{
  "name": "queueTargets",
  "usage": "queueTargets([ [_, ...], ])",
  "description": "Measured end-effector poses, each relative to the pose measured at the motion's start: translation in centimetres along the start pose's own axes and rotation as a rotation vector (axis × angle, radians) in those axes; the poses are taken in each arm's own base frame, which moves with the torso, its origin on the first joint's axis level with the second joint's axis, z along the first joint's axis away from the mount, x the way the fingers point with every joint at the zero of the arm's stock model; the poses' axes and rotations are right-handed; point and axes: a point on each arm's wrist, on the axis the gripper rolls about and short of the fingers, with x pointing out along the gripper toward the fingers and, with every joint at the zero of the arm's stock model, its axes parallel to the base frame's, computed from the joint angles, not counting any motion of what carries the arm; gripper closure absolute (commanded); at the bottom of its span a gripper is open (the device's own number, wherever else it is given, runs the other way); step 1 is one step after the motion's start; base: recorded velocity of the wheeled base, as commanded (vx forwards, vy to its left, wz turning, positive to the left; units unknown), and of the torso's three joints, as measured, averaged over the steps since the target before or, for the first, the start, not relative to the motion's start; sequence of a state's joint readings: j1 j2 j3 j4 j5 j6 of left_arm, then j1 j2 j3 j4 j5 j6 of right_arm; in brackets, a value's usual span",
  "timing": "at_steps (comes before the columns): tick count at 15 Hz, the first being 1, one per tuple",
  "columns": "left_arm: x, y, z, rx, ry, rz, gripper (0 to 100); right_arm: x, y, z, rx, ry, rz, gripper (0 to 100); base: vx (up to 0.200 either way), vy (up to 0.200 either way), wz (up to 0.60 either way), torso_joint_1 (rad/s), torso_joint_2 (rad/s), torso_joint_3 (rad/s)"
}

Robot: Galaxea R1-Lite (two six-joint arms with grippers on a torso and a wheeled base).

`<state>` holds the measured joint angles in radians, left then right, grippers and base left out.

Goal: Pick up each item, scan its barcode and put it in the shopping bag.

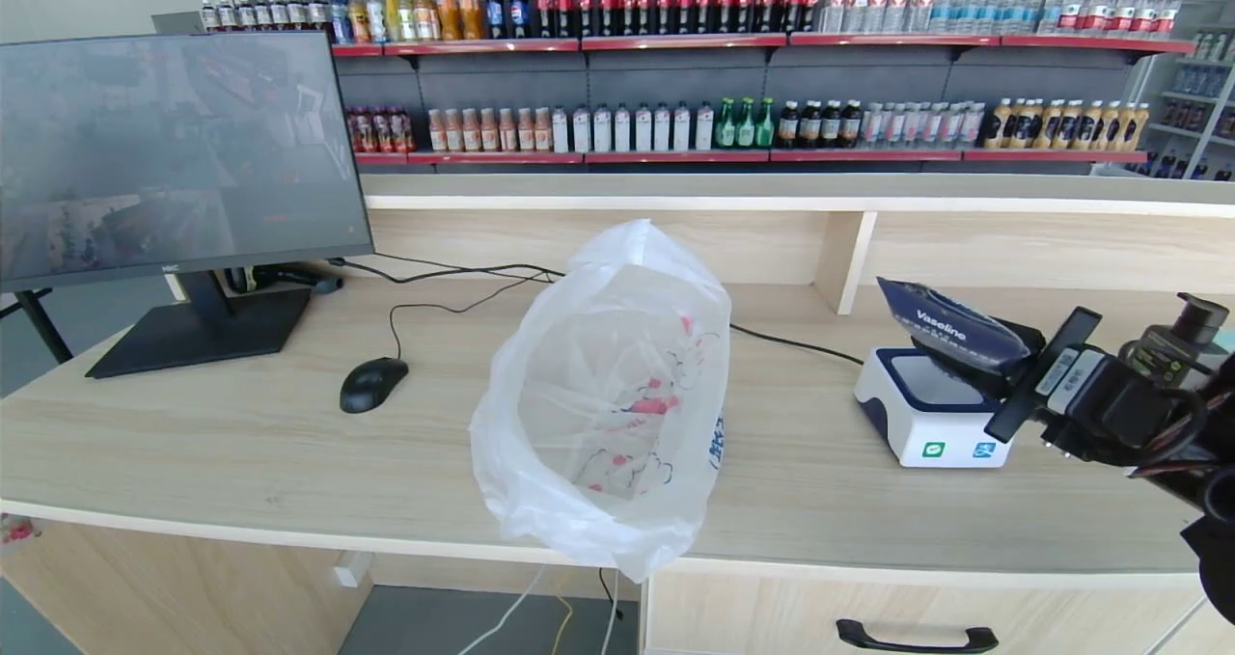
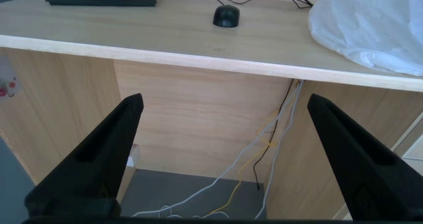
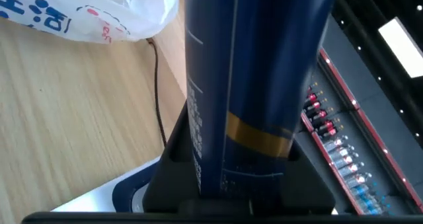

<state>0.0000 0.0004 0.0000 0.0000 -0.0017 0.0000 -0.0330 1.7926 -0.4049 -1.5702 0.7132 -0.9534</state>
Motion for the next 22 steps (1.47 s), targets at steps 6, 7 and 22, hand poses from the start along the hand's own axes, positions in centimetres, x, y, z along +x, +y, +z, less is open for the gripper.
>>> queueTargets([
  [6, 0.0, 0.0, 0.0, 0.000, 0.000, 0.000, 0, 0.5, -1.1, -2.7, -0.059, -0.111, 0.071, 100, 0.000, 0.000, 0.00, 0.000, 0.00, 0.000],
  [7, 0.0, 0.0, 0.0, 0.000, 0.000, 0.000, 0, 0.4, -0.9, -2.9, -0.055, -0.111, 0.081, 100, 0.000, 0.000, 0.00, 0.000, 0.00, 0.000],
  [22, 0.0, 0.0, 0.0, 0.000, 0.000, 0.000, 0, 0.0, -0.6, -3.5, -0.059, -0.114, 0.101, 100, 0.000, 0.000, 0.00, 0.000, 0.00, 0.000],
])
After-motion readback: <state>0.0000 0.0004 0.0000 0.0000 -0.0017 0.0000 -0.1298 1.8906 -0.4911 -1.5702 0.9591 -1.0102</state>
